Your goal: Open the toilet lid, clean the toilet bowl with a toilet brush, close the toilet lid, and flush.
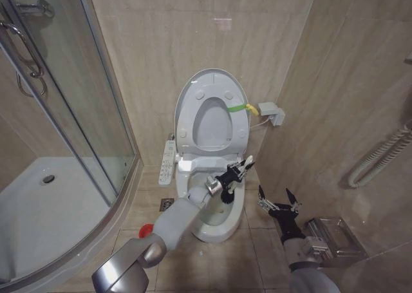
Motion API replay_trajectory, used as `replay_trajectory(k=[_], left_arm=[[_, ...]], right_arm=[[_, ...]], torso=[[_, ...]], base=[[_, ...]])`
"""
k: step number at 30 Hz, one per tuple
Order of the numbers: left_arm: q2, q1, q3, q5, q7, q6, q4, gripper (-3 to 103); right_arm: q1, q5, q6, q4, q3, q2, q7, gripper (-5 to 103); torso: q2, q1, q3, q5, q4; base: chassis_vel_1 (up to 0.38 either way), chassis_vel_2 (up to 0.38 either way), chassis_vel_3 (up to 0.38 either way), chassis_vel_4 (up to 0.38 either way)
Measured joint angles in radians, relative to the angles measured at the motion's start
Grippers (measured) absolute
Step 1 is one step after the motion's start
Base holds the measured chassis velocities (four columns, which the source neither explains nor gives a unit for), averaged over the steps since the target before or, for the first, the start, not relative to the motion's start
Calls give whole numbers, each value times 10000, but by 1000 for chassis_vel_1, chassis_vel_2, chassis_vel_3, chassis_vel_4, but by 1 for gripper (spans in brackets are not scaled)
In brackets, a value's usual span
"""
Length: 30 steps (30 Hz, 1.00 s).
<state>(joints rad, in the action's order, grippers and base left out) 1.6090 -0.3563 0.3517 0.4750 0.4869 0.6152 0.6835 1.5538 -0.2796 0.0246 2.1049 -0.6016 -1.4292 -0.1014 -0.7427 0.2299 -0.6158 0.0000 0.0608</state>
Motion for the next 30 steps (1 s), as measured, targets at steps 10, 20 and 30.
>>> replay_trajectory(k=[10, 20, 30], left_arm=[[-8, 54, -235, 317, 276, 60, -1428, 20], [-8, -270, -134, 520, -190, -496, 523, 20], [-11, -415, -356, 364, 44, -310, -376, 20]], right_arm=[[0, 0, 0, 0, 0, 0, 0, 100], [0, 0, 0, 0, 0, 0, 0, 100], [1, 0, 0, -1, -1, 0, -1, 100]], torso=[[0, 0, 0, 0, -3], [0, 0, 0, 1, 0], [0, 1, -1, 0, -1]], base=[[0, 0, 0, 0], [0, 0, 0, 0], [0, 0, 0, 0]])
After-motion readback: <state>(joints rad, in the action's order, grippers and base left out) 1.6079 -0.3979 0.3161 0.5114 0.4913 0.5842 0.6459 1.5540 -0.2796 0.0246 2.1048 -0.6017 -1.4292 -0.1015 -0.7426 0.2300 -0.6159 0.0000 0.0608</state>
